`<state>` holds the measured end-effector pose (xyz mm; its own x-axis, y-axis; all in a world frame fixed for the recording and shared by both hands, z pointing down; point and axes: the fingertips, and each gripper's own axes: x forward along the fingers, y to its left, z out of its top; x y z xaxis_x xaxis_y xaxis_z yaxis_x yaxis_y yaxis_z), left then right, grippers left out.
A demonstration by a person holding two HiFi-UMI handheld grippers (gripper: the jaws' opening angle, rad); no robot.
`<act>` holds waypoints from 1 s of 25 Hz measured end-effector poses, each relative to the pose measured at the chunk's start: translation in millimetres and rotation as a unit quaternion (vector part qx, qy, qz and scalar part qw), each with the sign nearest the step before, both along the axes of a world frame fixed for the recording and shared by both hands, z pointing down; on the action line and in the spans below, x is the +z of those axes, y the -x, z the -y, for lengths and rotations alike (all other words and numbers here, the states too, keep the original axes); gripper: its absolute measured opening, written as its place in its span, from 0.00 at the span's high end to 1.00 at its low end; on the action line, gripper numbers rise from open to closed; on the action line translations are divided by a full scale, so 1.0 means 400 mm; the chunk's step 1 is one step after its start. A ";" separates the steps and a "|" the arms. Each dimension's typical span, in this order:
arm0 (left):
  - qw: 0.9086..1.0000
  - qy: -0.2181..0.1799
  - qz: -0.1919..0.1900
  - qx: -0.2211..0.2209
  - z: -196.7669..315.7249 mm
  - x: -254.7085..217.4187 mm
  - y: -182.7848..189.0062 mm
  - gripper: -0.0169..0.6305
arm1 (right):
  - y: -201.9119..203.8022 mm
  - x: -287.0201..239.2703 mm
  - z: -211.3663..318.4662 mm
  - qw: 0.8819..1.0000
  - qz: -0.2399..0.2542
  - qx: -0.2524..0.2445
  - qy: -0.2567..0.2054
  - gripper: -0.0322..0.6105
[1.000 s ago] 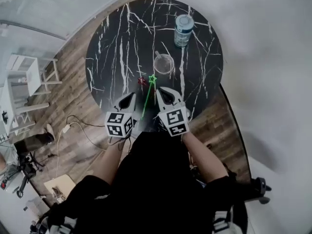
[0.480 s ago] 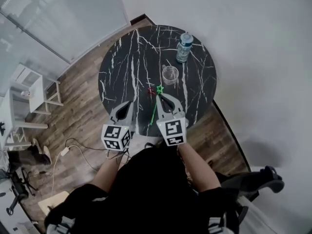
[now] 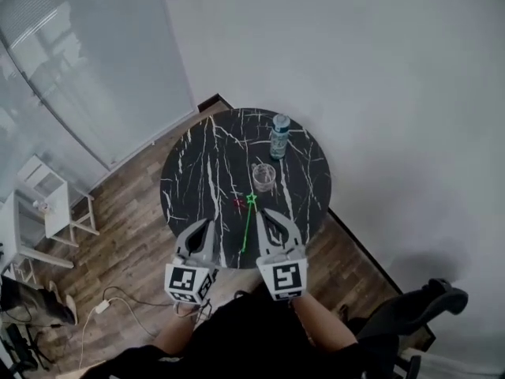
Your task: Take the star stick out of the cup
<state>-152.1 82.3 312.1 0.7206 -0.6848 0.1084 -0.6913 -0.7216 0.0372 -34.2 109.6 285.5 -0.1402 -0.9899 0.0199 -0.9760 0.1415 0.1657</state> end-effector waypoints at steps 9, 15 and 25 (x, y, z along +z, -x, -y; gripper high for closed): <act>1.000 -0.009 -0.014 0.003 -0.040 -0.060 0.030 0.97 | 0.021 -0.061 -0.072 1.000 0.010 0.019 0.005 0.95; 1.000 -0.005 -0.022 -0.001 -0.049 -0.063 0.019 0.97 | 0.033 -0.063 -0.063 1.000 -0.007 -0.002 0.003 0.95; 1.000 -0.002 -0.029 -0.012 -0.038 -0.067 0.005 0.97 | 0.040 -0.074 -0.031 0.999 -0.019 -0.027 0.005 0.95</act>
